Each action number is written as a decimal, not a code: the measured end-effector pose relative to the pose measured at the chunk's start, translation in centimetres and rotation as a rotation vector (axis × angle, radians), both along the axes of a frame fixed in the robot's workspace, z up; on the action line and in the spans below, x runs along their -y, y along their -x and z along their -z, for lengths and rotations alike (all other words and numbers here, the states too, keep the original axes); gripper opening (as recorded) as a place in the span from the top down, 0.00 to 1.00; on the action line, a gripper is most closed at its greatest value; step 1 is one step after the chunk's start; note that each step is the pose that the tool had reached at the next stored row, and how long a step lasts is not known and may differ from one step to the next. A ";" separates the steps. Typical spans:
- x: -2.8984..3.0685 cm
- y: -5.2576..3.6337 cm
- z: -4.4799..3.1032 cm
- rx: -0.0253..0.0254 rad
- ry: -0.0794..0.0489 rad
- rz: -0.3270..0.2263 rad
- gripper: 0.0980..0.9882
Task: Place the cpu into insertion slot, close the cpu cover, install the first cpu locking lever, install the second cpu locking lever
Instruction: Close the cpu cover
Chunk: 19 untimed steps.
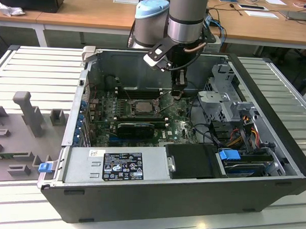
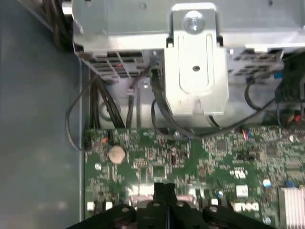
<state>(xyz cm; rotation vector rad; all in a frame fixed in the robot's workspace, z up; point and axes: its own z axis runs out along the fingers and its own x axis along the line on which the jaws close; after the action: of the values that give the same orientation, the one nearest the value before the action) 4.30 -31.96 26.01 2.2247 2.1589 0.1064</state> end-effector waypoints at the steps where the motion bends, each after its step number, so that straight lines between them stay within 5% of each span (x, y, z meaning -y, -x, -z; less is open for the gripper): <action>1: 0.00 -0.07 0.00 0.0000 0.000 0.000 0.99; 11: 0.00 -1.34 0.07 -0.0016 0.000 0.000 0.99; 14: 0.00 -1.42 1.01 -0.0031 0.000 0.000 0.99; 15: 0.00 -1.43 1.18 -0.0121 0.000 0.000 0.99; 16: 0.01 -1.43 1.19 -0.0285 0.000 0.000 0.99; 18: 0.00 -1.42 1.19 -0.0719 -0.001 0.000 0.99; 19: 0.00 -1.35 1.19 -0.0729 -0.001 0.000 0.99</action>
<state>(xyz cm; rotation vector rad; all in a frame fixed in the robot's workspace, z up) 5.66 -31.97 24.83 2.2640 2.1950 0.0270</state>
